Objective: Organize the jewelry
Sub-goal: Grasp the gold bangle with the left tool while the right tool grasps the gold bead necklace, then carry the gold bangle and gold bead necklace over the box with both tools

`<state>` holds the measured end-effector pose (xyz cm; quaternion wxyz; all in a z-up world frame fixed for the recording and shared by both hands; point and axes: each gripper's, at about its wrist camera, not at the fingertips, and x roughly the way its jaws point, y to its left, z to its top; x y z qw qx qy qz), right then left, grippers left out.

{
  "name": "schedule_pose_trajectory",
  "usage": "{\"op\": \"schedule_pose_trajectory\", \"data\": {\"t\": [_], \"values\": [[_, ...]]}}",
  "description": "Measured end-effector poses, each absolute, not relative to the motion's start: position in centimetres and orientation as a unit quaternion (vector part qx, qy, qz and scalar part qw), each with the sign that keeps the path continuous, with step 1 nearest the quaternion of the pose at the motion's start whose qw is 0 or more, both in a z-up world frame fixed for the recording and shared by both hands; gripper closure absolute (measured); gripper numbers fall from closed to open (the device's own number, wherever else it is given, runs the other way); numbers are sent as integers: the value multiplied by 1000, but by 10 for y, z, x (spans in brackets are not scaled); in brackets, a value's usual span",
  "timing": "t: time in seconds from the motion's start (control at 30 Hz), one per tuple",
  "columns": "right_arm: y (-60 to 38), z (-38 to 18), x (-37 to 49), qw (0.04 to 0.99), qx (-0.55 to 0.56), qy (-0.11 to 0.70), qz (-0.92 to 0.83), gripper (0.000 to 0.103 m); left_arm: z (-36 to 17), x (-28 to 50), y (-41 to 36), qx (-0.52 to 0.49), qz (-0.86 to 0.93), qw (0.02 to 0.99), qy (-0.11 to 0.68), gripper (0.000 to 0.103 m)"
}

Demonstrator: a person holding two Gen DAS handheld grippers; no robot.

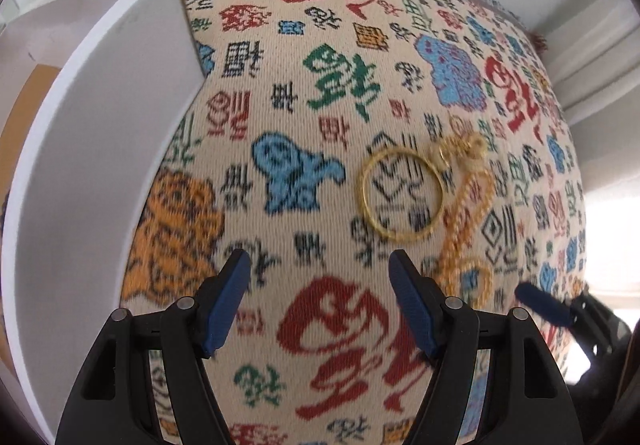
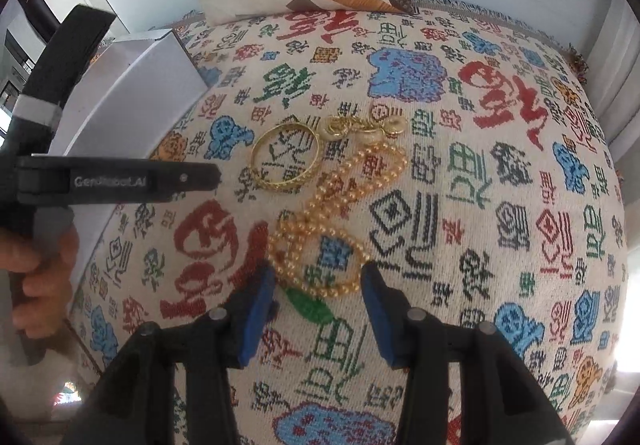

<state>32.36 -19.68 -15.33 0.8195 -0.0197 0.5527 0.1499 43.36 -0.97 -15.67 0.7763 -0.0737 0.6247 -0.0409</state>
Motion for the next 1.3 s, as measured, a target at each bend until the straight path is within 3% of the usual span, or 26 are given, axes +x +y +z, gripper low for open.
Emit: {"op": "schedule_pose_trajectory", "data": {"t": [0.23,0.33,0.53,0.6,0.63,0.67,0.7,0.73,0.83,0.87,1.3], "values": [[-176,-172,348,808,-41,570,146,57,-185,464,-23,-42,-16,768,639,30],[-165,-178,355,806,-65,572,137,51,-186,465,-33,-8,-9,779,627,30],[-144,-189,356,792,-119,583,136,49,-188,466,-34,-7,-13,787,616,32],[-143,-189,351,797,-133,573,136,53,-186,464,-38,-4,-19,793,608,47],[-144,-188,350,800,-138,569,132,63,-185,463,-39,-2,-24,795,606,63],[-146,-187,348,802,-139,566,130,71,-184,460,-40,1,-27,796,605,86],[-148,-186,348,802,-134,567,129,72,-183,461,-42,1,-32,795,606,96],[-152,-184,346,802,-129,569,129,76,-182,461,-42,1,-34,793,608,99],[-163,-175,338,807,-106,564,138,81,-176,459,-37,-15,-49,790,611,100],[-169,-168,335,811,-92,560,141,95,-173,458,-34,-24,-52,789,612,100],[-226,-83,319,848,22,502,167,95,-92,403,9,-120,-87,803,578,100]]}}
